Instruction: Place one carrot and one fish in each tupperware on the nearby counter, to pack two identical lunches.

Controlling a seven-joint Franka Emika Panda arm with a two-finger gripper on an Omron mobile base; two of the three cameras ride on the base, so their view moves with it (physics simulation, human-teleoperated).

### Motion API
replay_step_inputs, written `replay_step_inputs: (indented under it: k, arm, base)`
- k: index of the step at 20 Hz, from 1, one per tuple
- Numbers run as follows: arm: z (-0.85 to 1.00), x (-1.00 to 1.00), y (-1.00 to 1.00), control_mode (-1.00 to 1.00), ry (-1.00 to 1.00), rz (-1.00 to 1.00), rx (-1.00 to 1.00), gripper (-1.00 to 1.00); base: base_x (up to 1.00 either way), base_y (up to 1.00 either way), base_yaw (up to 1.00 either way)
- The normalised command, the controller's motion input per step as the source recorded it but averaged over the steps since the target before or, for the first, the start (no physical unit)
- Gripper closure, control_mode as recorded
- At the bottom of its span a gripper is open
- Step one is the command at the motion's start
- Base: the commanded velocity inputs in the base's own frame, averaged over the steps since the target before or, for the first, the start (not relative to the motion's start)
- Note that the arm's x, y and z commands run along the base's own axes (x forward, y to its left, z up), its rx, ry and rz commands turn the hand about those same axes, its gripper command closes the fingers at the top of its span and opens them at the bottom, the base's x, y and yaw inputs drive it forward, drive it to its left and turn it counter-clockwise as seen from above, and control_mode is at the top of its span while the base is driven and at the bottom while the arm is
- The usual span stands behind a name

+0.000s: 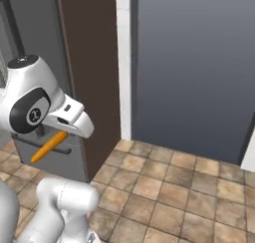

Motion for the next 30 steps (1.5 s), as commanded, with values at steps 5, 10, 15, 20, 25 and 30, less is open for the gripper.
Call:
replay_step_inputs:
  k: [5,10,15,20,25,30]
  arm:
    - [0.00,0.00,0.00,1.00,0.00,0.00,0.00,1.00]
    - [0.00,0.00,0.00,1.00,0.00,0.00,0.00,1.00]
    - [0.00,0.00,0.00,1.00,0.00,0.00,0.00,1.00]
    - [0.00,0.00,0.00,1.00,0.00,0.00,0.00,1.00]
    - [0.00,0.00,0.00,1.00,0.00,0.00,0.00,1.00]
    - [0.00,0.00,0.00,1.00,0.00,0.00,0.00,1.00]
  base:
    - [-0.23,-0.37,0.31]
    - [-0.24,-0.04,0.39]
    - [-0.36,-0.06,0.51]
    - [-0.44,-0.10,0.55]
    - [-0.61,0.00,0.55]
    - [-0.79,0.00,0.53]
